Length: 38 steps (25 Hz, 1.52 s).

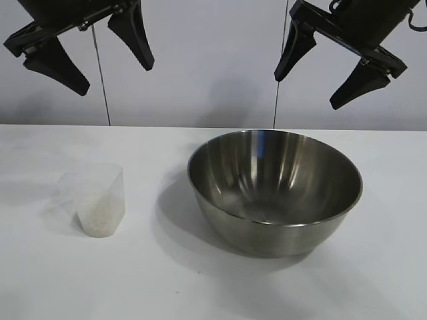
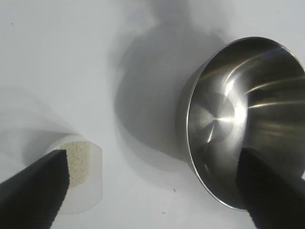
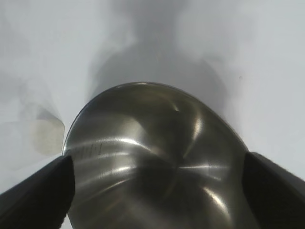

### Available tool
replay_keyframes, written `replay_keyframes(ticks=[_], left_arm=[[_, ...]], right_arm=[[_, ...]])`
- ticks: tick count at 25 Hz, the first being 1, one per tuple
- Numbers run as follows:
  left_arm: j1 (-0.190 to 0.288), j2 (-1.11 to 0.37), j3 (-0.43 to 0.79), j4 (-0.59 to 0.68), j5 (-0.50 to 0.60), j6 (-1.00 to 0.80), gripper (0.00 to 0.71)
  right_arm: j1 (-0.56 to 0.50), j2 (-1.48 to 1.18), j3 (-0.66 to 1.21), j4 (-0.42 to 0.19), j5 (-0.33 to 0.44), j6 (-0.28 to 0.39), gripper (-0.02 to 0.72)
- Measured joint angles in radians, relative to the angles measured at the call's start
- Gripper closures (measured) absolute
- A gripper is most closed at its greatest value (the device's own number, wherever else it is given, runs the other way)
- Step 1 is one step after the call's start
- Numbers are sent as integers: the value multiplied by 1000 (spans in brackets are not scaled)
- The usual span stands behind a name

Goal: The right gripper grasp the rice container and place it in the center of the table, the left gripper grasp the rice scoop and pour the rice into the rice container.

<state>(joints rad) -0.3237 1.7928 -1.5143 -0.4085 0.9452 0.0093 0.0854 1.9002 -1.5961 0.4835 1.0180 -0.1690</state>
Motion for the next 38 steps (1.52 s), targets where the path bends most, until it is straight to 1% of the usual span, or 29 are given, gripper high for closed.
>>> replay_keyframes(ticks=[7,9,12,15,17,18,20,24,26,29,33,38], left_arm=[[0,0,0,0,0,0,24],[0,0,0,0,0,0,24],[0,0,0,0,0,0,24],[0,0,0,0,0,0,24],[0,0,0,0,0,0,24],[0,0,0,0,0,0,24],[0,0,0,0,0,0,24],[0,0,0,0,0,0,24],[0,0,0,0,0,0,24],[0,0,0,0,0,0,24],[0,0,0,0,0,0,24],[0,0,0,0,0,0,24]], right_arm=[[0,0,0,0,7,0,43],[0,0,0,-18,14,0,43],[1,0,0,-104,46,0,43],[1,0,1,-216,68,15,43],[1,0,24,-257,66,21,43],[1,0,43,-266,61,23,43],[1,0,103,-272,38,25,43],[1,0,222,-266,-83,27,43],[1,0,275,-252,-150,22,43],[1,0,331,-213,-220,9,43],[1,15,352,-174,-267,-9,43],[24,56,354,-172,-288,-11,43]])
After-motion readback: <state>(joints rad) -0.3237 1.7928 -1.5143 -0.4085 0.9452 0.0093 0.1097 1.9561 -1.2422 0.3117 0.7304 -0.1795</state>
